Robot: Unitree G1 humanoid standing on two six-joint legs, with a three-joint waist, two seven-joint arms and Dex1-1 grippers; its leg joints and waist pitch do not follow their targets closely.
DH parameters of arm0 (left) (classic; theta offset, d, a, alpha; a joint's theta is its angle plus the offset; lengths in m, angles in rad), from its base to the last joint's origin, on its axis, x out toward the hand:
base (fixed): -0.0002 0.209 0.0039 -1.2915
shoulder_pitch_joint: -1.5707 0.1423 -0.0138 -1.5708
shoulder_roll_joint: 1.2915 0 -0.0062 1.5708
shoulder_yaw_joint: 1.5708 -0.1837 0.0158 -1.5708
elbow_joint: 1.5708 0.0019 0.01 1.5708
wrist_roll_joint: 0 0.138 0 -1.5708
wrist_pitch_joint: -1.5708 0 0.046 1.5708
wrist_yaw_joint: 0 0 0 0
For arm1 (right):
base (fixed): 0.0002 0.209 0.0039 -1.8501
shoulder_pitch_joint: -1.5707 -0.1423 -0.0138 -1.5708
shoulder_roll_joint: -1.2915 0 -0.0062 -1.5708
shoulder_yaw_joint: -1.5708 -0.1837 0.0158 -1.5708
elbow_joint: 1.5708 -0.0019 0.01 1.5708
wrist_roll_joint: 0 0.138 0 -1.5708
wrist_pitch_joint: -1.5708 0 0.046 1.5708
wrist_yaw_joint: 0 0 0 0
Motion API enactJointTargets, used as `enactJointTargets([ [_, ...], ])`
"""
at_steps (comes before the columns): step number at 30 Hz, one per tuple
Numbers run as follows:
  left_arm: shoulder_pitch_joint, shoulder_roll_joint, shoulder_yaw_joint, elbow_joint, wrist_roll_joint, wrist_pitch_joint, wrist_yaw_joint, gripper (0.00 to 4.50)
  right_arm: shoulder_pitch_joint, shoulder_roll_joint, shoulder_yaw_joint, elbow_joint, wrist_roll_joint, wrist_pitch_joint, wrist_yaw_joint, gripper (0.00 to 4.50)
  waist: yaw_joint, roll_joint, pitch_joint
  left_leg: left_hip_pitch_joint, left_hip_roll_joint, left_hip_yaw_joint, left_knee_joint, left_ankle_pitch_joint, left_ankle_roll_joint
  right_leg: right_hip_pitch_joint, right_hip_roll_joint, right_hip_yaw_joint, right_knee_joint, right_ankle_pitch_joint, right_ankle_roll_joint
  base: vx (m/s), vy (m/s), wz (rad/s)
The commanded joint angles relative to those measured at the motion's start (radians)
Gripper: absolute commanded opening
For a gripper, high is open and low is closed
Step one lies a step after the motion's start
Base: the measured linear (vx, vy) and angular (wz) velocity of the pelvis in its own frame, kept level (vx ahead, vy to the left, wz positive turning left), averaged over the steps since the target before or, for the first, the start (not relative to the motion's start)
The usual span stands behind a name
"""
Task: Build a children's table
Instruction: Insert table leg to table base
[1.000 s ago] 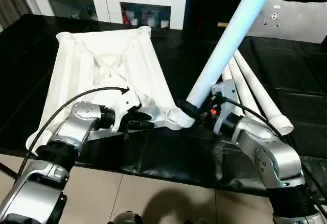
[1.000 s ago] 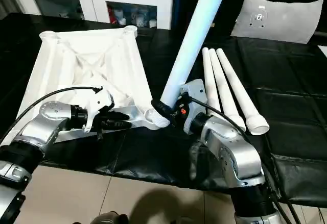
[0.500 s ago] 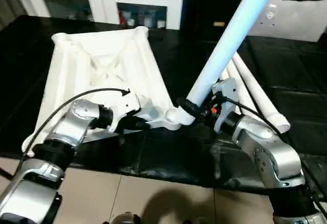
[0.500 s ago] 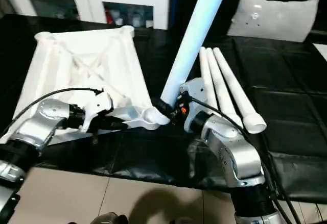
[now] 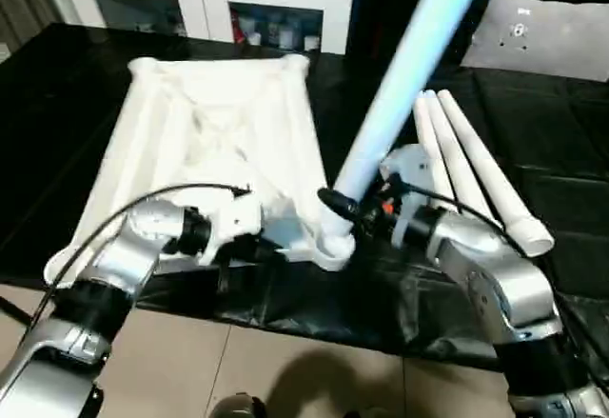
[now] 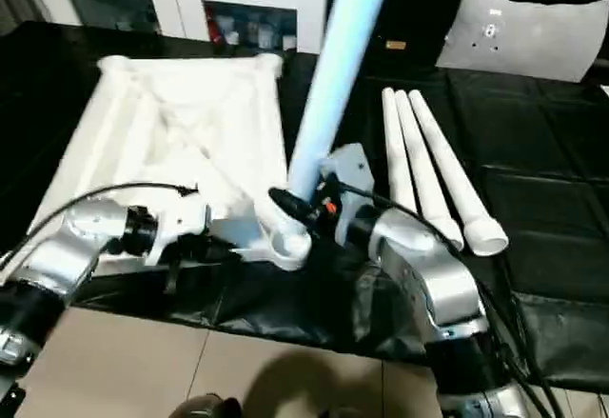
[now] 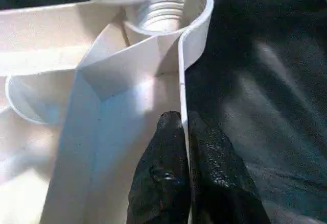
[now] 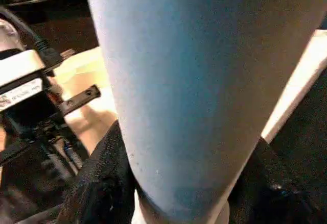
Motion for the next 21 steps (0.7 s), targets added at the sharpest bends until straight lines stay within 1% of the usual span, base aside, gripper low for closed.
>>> enactJointTargets([
  [1,0.019,-0.009,0.000,0.014,0.031,-0.057,0.071,0.00,0.004,-0.012,0.004,0.002,-0.016,-0.020,0.007,1.91,-0.006,0.000,-0.060,0.029,0.098,-0.030,-0.082,-0.226,-0.001,0.034,-0.103,0.057,-0.076,-0.118,-0.233,0.000,0.000,0.00],
  [2,0.027,0.001,0.001,0.015,0.047,-0.064,0.086,0.00,0.004,-0.017,0.010,0.008,-0.028,-0.029,0.007,1.91,-0.007,0.001,-0.060,0.026,0.098,-0.032,-0.083,-0.231,-0.007,0.035,-0.104,0.057,-0.076,-0.135,-0.225,0.000,0.000,0.00],
  [3,0.034,0.005,0.008,0.008,0.037,-0.041,0.078,0.00,0.001,-0.018,0.014,0.017,-0.038,-0.038,0.005,1.91,-0.008,-0.001,-0.061,0.027,0.097,-0.031,-0.083,-0.234,-0.010,0.034,-0.104,0.058,-0.078,-0.144,-0.220,0.000,0.000,0.00],
  [5,0.032,0.001,0.023,0.003,0.019,-0.002,0.074,0.00,-0.003,-0.017,0.015,0.026,-0.044,-0.041,0.003,1.91,-0.011,0.001,-0.060,0.027,0.095,-0.029,-0.082,-0.231,-0.012,0.032,-0.105,0.059,-0.079,-0.151,-0.223,0.000,0.000,0.00],
  [6,0.025,-0.007,0.038,0.005,-0.014,0.018,0.050,0.00,-0.008,-0.018,0.019,0.032,-0.048,-0.039,0.007,1.91,-0.011,-0.002,-0.060,0.027,0.094,-0.028,-0.081,-0.228,-0.010,0.031,-0.103,0.059,-0.079,-0.153,-0.225,0.000,0.000,0.00],
  [7,0.021,-0.014,0.050,0.004,-0.044,0.021,0.024,0.00,-0.014,-0.020,0.025,0.039,-0.052,-0.038,0.011,1.91,-0.011,-0.001,-0.060,0.027,0.093,-0.027,-0.080,-0.224,-0.008,0.031,-0.103,0.059,-0.079,-0.154,-0.226,0.000,0.000,0.00],
  [8,0.021,-0.020,0.059,-0.001,-0.069,0.035,0.003,0.00,-0.019,-0.022,0.032,0.047,-0.057,-0.035,0.015,1.91,-0.013,-0.002,-0.061,0.024,0.093,-0.028,-0.080,-0.211,-0.004,0.033,-0.103,0.059,-0.078,-0.146,-0.226,0.000,0.000,0.00],
  [9,0.022,-0.021,0.061,-0.004,-0.076,0.044,-0.004,0.00,-0.022,-0.024,0.037,0.051,-0.059,-0.033,0.018,1.91,-0.014,-0.002,-0.062,0.024,0.093,-0.028,-0.080,-0.202,-0.001,0.034,-0.103,0.058,-0.077,-0.133,-0.226,0.000,0.000,0.00],
  [10,0.025,-0.024,0.064,-0.015,-0.092,0.069,-0.020,0.00,-0.028,-0.030,0.052,0.063,-0.068,-0.028,0.028,1.91,-0.017,-0.003,-0.064,0.024,0.093,-0.027,-0.079,-0.190,0.004,0.035,-0.101,0.057,-0.074,-0.109,-0.232,0.000,0.000,0.00],
  [11,0.028,-0.024,0.059,-0.020,-0.096,0.068,-0.033,0.00,-0.032,-0.033,0.061,0.073,-0.074,-0.033,0.037,1.91,-0.019,-0.001,-0.064,0.022,0.093,-0.027,-0.077,-0.177,0.012,0.036,-0.101,0.057,-0.073,-0.085,-0.239,0.000,0.000,0.00],
  [15,0.034,-0.021,0.040,-0.017,-0.081,0.060,-0.045,0.00,-0.050,-0.018,0.068,0.109,-0.067,-0.034,0.059,1.91,-0.022,-0.002,-0.065,0.021,0.093,-0.026,-0.074,-0.166,0.033,0.038,-0.102,0.056,-0.073,-0.069,-0.253,0.000,0.000,0.00],
  [16,0.034,-0.021,0.037,-0.017,-0.074,0.063,-0.042,0.00,-0.055,-0.015,0.071,0.117,-0.070,-0.036,0.064,1.91,-0.022,-0.001,-0.063,0.022,0.094,-0.026,-0.075,-0.168,0.033,0.036,-0.102,0.056,-0.073,-0.075,-0.252,0.000,0.000,0.00],
  [19,0.035,-0.023,0.035,-0.018,-0.057,0.068,-0.036,0.00,-0.063,-0.014,0.079,0.128,-0.073,-0.034,0.080,1.91,-0.023,-0.002,-0.063,0.024,0.095,-0.026,-0.076,-0.184,0.028,0.036,-0.101,0.056,-0.074,-0.099,-0.251,0.000,0.000,0.00],
  [21,0.032,-0.023,0.034,-0.012,-0.039,0.064,-0.029,0.00,-0.071,-0.017,0.087,0.134,-0.069,-0.016,0.091,1.91,-0.023,-0.003,-0.062,0.024,0.095,-0.026,-0.077,-0.187,0.027,0.035,-0.101,0.056,-0.075,-0.108,-0.249,0.000,0.000,0.00],
])
